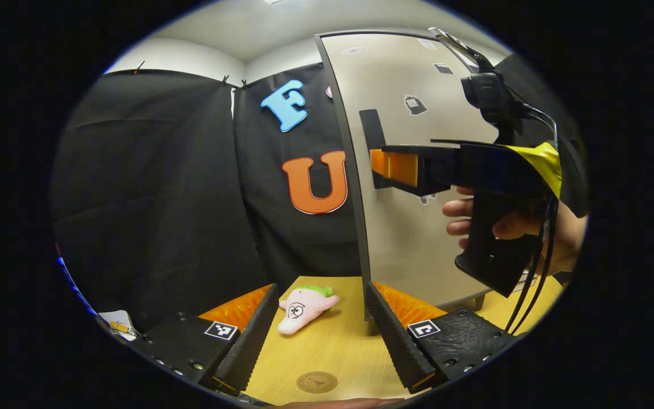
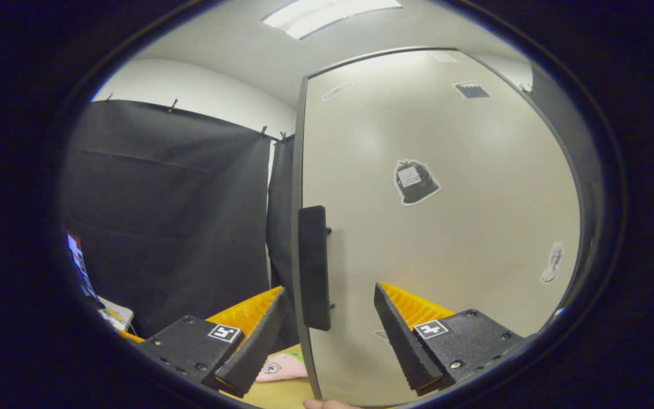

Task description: Open the cabinet door with the right hand, grasp the bottle in the cabinet with the left hand and place it on the coaster, then close the cabinet door with the right hand.

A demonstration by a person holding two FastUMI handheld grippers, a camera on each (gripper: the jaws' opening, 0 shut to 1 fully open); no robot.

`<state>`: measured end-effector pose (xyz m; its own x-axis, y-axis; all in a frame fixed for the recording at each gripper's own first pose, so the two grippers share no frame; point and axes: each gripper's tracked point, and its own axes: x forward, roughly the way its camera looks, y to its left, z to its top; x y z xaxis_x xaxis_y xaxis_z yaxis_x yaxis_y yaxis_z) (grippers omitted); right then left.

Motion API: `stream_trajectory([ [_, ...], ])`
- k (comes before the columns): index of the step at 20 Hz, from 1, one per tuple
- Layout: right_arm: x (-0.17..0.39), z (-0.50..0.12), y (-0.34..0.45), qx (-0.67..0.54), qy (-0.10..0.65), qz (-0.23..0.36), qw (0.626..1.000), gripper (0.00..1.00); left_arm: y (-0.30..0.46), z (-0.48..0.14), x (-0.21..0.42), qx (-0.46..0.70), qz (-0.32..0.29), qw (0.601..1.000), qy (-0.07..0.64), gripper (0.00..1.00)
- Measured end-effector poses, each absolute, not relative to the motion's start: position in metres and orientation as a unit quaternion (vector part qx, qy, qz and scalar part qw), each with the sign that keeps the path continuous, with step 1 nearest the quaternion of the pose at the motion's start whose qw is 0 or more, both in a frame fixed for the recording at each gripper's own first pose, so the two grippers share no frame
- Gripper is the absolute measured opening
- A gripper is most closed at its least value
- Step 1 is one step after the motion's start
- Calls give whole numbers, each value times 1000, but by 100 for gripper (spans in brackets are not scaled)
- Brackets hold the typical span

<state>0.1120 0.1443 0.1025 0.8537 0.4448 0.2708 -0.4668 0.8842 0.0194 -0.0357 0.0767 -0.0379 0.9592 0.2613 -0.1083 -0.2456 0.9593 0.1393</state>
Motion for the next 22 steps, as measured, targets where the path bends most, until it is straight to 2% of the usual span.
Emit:
stream_trajectory([
  [3,121,111,153,63,-146,249,955,89,89,-44,-40,74,145,984,77,93],
  [4,119,115,156,66,-159,257,951,74,92,-46,-41,77,148,983,81,93],
  [5,119,120,157,66,-173,254,949,69,94,-47,-42,79,152,982,84,93],
  [7,120,123,159,64,-187,253,947,67,97,-50,-43,82,157,980,89,93],
  [9,120,117,166,73,-174,265,946,48,97,-51,-44,83,157,980,95,93],
  [10,120,118,166,72,-176,265,945,33,97,-50,-45,84,156,980,95,93],
  [19,115,116,162,65,-152,259,952,17,96,-48,-40,95,138,982,86,93],
  [22,102,113,160,54,-135,267,953,17,96,-47,-39,96,136,983,82,93],
])
